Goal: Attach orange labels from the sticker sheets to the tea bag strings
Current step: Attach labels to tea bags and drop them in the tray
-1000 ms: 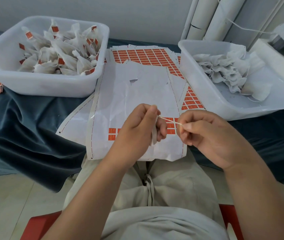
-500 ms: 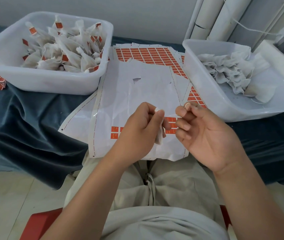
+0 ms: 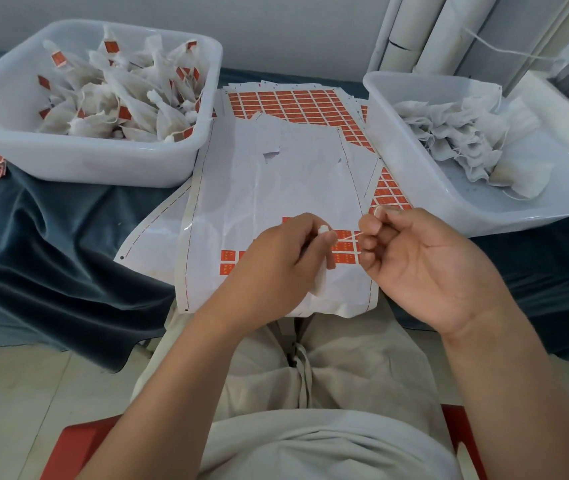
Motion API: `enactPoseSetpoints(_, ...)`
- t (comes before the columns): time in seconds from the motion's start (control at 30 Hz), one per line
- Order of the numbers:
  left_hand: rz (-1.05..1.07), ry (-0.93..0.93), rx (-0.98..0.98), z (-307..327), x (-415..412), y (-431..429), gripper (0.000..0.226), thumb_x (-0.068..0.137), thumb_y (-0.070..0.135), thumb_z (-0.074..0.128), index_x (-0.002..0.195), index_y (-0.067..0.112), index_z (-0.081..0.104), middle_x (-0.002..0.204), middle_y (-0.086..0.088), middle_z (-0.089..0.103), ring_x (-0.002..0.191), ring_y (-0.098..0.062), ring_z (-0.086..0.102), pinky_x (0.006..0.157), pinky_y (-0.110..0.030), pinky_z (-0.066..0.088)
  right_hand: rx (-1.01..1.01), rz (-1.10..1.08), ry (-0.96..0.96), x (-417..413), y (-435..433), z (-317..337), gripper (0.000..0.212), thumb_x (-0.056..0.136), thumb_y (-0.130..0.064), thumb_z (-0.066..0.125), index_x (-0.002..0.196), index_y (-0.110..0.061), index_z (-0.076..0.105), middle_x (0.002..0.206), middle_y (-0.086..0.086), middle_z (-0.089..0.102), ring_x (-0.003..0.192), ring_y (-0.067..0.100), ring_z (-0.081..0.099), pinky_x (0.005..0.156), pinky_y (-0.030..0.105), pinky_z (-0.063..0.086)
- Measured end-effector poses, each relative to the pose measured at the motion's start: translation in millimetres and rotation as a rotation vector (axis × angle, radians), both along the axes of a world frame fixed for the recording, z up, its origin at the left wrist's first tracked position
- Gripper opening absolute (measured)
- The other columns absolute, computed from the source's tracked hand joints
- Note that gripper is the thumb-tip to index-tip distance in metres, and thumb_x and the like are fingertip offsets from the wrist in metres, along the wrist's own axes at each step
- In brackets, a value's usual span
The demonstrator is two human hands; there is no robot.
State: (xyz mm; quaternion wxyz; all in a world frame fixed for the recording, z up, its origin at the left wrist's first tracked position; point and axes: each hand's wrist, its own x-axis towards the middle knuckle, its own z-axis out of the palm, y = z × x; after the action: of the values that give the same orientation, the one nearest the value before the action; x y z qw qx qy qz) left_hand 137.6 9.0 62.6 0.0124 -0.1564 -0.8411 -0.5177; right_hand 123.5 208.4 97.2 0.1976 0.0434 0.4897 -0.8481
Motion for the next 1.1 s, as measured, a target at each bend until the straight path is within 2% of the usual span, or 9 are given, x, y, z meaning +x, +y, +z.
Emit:
enactPoseSetpoints(0.13, 0.019, -0.059, 0.076, -1, -9, -18, 0.016, 0.106, 0.040, 0.059, 0.117, 0.031, 0.066, 0.101, 0.014, 0.075, 0.094, -0.004, 0.071, 0.083, -0.027, 0.057, -0.069, -0.043, 0.133, 0, 0, 4, 0.013, 0.095, -0.016, 0.051, 0.083, -0.015, 0.057, 0.072, -0.002, 0.052, 0.081, 0.020, 0.066, 0.076, 0.028, 0.056)
enactPoseSetpoints(0.23, 0.129, 0.037, -0.348, -14, -20, -42, 0.050, 0.094, 0.052, 0.070, 0.140, 0.040, 0.053, 0.131, 0.020, 0.064, 0.121, -0.002, 0.059, 0.095, -0.029, 0.055, -0.001, -0.070, 0.122, -4, 8, 3, 0.025, 0.100, -0.015, 0.041, 0.078, -0.017, 0.053, 0.068, -0.003, 0.041, 0.057, 0.014, 0.051, 0.057, 0.024, 0.046)
enactPoseSetpoints(0.3, 0.024, -0.013, -0.665, -24, -23, -52, 0.078, 0.084, 0.060, 0.077, 0.151, 0.043, 0.040, 0.159, 0.012, 0.038, 0.150, -0.013, 0.027, 0.121, -0.048, 0.036, 0.123, -0.047, 0.073, -9, 8, -6, 0.027, 0.099, -0.012, 0.039, 0.074, -0.018, 0.049, 0.067, -0.002, 0.033, 0.048, 0.011, 0.034, 0.047, 0.022, 0.036)
enactPoseSetpoints(0.37, -0.021, -0.019, -0.802, -36, -25, -50, 0.090, 0.084, 0.059, 0.078, 0.158, 0.045, 0.029, 0.171, 0.009, 0.016, 0.159, -0.020, 0.004, 0.128, -0.053, 0.011, 0.239, 0.065, 0.000, -10, 5, -19, 0.030, 0.100, -0.015, 0.043, 0.071, -0.020, 0.047, 0.069, -0.001, 0.025, 0.046, 0.011, 0.025, 0.043, 0.023, 0.030)
enactPoseSetpoints(0.47, 0.031, 0.102, -0.765, -44, -30, -44, 0.078, 0.088, 0.053, 0.076, 0.155, 0.041, 0.038, 0.170, 0.007, 0.026, 0.159, -0.023, 0.013, 0.128, -0.051, 0.011, 0.425, 0.344, 0.000, -6, -3, -44, 0.035, 0.104, -0.036, 0.054, 0.073, -0.020, 0.053, 0.071, 0.001, 0.023, 0.051, 0.015, 0.020, 0.046, 0.025, 0.023)
enactPoseSetpoints(0.57, 0.064, 0.195, -0.617, -41, -33, -46, 0.061, 0.086, 0.049, 0.080, 0.140, 0.030, 0.058, 0.150, 0.007, 0.057, 0.143, -0.020, 0.046, 0.121, -0.050, 0.036, 0.563, 0.518, 0.033, 1, -18, -64, 0.036, 0.098, -0.053, 0.061, 0.094, -0.021, 0.076, 0.069, -0.003, 0.031, 0.054, 0.014, 0.023, 0.047, 0.024, 0.026)
enactPoseSetpoints(0.73, 0.109, 0.274, -0.502, -39, -32, -40, 0.022, 0.091, 0.035, 0.077, 0.112, 0.027, 0.077, 0.105, 0.007, 0.077, 0.094, -0.015, 0.069, 0.080, -0.039, 0.057, 0.288, 0.230, -0.210, 6, -45, -89, 0.053, 0.092, -0.058, 0.066, 0.117, -0.012, 0.077, 0.062, -0.006, 0.025, 0.049, 0.008, 0.019, 0.040, 0.020, 0.025)
enactPoseSetpoints(0.97, 0.091, 0.308, -0.383, -41, -27, -31, 0.012, 0.092, 0.024, 0.079, 0.103, 0.021, 0.083, 0.103, 0.004, 0.080, 0.093, -0.019, 0.073, 0.079, -0.042, 0.060, 0.129, -0.135, -0.189, 6, -48, -99, 0.014, 0.098, -0.031, 0.073, 0.098, -0.018, 0.067, 0.057, -0.006, 0.026, 0.045, 0.007, 0.019, 0.040, 0.021, 0.022)
enactPoseSetpoints(1.1, 0.028, 0.320, -0.367, -37, -25, -32, 0.019, 0.093, 0.033, 0.078, 0.106, 0.019, 0.082, 0.104, 0.006, 0.080, 0.092, -0.015, 0.074, 0.080, -0.038, 0.060, 0.169, -0.147, -0.140, 8, -47, -99, 0.029, 0.089, -0.038, 0.079, 0.106, -0.016, 0.071, 0.060, -0.003, 0.029, 0.048, 0.008, 0.022, 0.042, 0.020, 0.024)
